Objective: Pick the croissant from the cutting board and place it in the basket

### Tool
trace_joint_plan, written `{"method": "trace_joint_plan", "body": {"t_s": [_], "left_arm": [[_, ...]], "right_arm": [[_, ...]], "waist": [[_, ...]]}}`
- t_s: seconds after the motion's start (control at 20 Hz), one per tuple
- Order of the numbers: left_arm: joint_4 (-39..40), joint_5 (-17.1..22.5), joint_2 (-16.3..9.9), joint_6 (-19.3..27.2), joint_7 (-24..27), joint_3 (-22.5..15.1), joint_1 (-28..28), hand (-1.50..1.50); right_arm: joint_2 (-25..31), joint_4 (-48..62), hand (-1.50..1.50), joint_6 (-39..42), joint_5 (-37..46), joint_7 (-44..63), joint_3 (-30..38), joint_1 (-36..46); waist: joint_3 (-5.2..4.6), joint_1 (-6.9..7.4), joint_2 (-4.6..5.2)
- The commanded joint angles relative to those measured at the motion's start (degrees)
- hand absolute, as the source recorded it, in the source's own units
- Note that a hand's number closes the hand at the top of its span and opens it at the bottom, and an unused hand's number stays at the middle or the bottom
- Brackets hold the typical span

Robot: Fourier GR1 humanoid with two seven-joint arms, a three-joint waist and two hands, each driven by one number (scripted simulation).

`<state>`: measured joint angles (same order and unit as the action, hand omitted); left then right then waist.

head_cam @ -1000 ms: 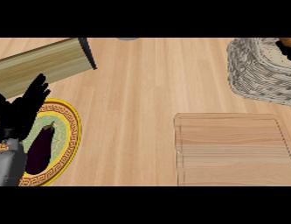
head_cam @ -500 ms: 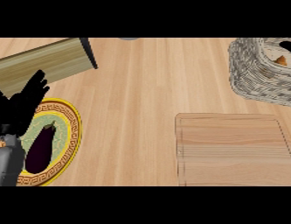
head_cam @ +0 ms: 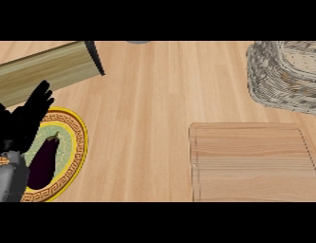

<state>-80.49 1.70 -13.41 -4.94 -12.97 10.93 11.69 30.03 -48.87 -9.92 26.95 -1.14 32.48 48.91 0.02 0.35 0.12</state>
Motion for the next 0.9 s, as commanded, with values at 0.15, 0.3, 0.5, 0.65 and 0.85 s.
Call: {"method": "trace_joint_plan", "body": {"t_s": [0.15, 0.3, 0.5, 0.65, 0.85], "left_arm": [[-2.96, -0.11, 0.02, -0.58, -0.04, -0.53, -3.23, 0.00], [-0.17, -0.40, -0.13, 0.98, -1.80, 0.15, 2.02, 0.00], [-2.38, -0.62, 0.80, 1.63, -2.93, -0.61, 0.77, 0.00], [-2.24, 0.60, -0.56, -0.86, -1.84, 0.14, -1.18, 0.00], [-2.03, -0.18, 0.44, 0.12, -1.06, -0.47, -0.67, 0.00]], "right_arm": [[7.32, 4.13, -1.50, 1.90, -11.20, 2.84, 12.25, 0.62], [13.10, 7.87, -1.50, 6.91, -14.46, -0.01, 14.56, -1.68], [21.89, 13.32, -1.50, 19.60, -19.41, -3.41, 19.39, -8.91], [25.85, 18.23, -1.50, 26.05, -19.13, -8.52, 18.67, -13.06], [31.08, 24.97, -1.50, 33.88, -20.37, -14.96, 20.66, -18.83]], "waist": [[0.05, -0.02, -0.20], [0.04, -0.29, 0.06], [0.13, -0.61, 0.02], [0.13, -0.18, 0.15], [0.24, -0.13, 0.29]]}}
